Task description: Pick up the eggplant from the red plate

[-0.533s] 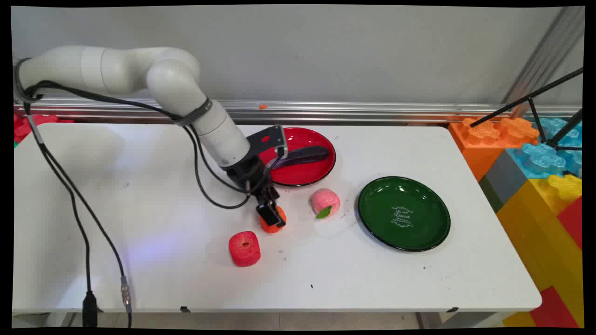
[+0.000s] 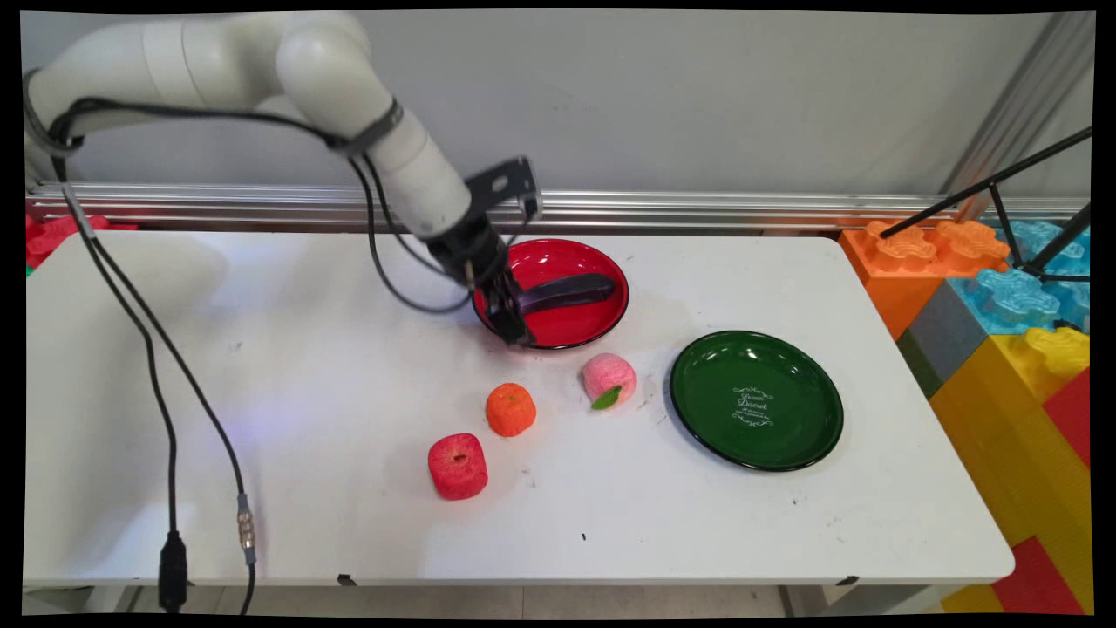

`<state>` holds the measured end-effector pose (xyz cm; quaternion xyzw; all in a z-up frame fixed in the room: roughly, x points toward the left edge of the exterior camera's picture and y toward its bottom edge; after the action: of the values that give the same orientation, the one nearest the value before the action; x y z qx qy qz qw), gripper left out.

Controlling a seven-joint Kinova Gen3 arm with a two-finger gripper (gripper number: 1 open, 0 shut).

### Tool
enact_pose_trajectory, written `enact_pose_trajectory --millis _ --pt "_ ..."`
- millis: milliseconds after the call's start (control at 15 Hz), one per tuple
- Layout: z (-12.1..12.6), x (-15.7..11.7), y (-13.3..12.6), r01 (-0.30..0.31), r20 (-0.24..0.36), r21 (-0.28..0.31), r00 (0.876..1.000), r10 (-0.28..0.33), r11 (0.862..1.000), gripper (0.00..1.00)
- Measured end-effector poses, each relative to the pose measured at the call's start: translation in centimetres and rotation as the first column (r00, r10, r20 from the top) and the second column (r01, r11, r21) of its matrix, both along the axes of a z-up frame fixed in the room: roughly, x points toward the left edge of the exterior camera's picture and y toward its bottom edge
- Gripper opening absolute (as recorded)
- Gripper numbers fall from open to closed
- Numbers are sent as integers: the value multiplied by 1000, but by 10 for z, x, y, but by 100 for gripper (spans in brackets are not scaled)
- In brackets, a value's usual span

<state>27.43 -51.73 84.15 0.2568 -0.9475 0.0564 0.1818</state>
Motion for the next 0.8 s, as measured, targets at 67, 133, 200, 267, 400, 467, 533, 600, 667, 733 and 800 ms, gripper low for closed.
enact_pose_trajectory --millis 67,133,200,267,400,467,533,600,667,733,800 --pt "7 5 -9 -19 9 -10 1000 19 1000 100" --pt "12 9 -17 -37 10 -20 999 37 999 100" --pt "16 13 -26 -58 6 -28 998 59 998 100" --pt "18 15 -34 -76 -5 -34 997 76 997 100" --pt "16 17 -47 -101 -27 -36 995 100 994 100" --pt "13 18 -53 -109 -38 -35 993 108 993 100" --pt "9 18 -59 -116 -50 -32 992 114 993 100" --pt "2 18 -66 -122 -64 -27 991 120 992 100" --pt "-6 18 -73 -127 -76 -21 989 125 992 100" --pt "-13 17 -78 -130 -86 -17 988 128 991 100" --pt "-17 16 -81 -131 -92 -14 987 129 991 100"
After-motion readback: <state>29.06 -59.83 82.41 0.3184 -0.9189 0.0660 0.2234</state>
